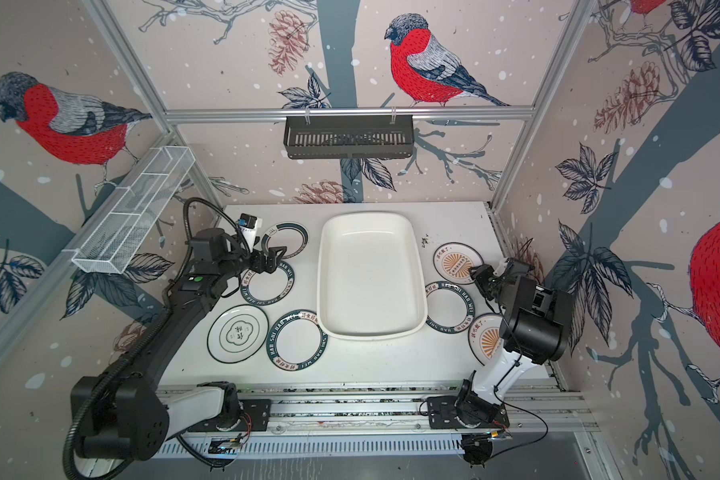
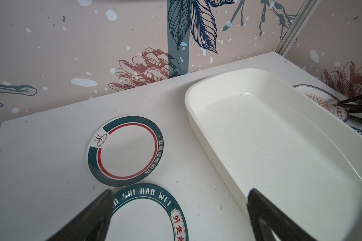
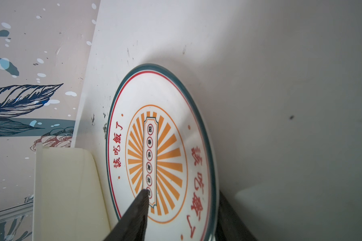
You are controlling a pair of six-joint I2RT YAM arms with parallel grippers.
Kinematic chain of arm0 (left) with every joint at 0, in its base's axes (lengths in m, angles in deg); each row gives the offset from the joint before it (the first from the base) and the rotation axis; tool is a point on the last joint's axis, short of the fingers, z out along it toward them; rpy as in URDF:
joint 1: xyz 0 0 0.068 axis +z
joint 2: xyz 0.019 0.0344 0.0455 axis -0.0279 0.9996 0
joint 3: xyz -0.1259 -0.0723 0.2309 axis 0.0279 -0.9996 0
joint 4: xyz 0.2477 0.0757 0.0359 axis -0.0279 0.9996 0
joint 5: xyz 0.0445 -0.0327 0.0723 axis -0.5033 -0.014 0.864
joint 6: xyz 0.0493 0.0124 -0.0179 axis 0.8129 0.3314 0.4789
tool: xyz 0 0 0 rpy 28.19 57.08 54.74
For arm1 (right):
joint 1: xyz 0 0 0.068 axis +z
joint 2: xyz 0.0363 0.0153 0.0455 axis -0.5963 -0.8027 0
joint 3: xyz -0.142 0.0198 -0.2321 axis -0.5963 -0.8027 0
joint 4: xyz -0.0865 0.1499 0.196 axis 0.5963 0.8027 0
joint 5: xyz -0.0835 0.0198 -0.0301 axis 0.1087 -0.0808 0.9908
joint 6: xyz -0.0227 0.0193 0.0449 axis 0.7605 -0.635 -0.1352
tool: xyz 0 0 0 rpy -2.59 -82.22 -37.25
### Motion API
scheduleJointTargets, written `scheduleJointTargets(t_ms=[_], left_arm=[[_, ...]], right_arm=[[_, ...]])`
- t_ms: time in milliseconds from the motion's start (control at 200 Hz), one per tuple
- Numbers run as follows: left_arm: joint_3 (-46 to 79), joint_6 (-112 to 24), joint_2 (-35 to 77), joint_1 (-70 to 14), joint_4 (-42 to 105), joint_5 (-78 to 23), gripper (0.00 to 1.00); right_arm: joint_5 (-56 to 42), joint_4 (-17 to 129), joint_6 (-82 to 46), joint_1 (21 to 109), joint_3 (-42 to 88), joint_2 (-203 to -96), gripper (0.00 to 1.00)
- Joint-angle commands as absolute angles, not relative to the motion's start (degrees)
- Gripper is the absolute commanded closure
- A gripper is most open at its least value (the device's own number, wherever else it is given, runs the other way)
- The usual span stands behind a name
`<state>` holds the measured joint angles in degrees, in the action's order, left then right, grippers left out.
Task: Place the plates into the plastic bin on the countertop
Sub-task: 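Lower the right gripper onto the orange sunburst plate's rim and pinch it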
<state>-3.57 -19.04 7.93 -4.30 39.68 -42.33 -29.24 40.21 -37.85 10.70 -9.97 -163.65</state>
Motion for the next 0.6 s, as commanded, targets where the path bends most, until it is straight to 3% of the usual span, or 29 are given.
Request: scheduleJointTargets(t_ms=[0,505,595], left_arm=[[-2.6,-16.7,7.6,-4.6,41.4,-43.2,0.01],[-3.5,-17.8,6.7,-4.8,42.0,-44.6,0.01],[-3.4,-18.0,6.5,-4.8,42.0,-44.6,0.01]], right_arm=[[-28.4,42.0,-38.4,10.5,-10.5,-164.7,0.52],[-29.3,39.9,-39.2,9.4,-10.8,-165.8,0.67],[-29.7,39.2,-39.4,9.4,-10.9,-166.0,0.76]])
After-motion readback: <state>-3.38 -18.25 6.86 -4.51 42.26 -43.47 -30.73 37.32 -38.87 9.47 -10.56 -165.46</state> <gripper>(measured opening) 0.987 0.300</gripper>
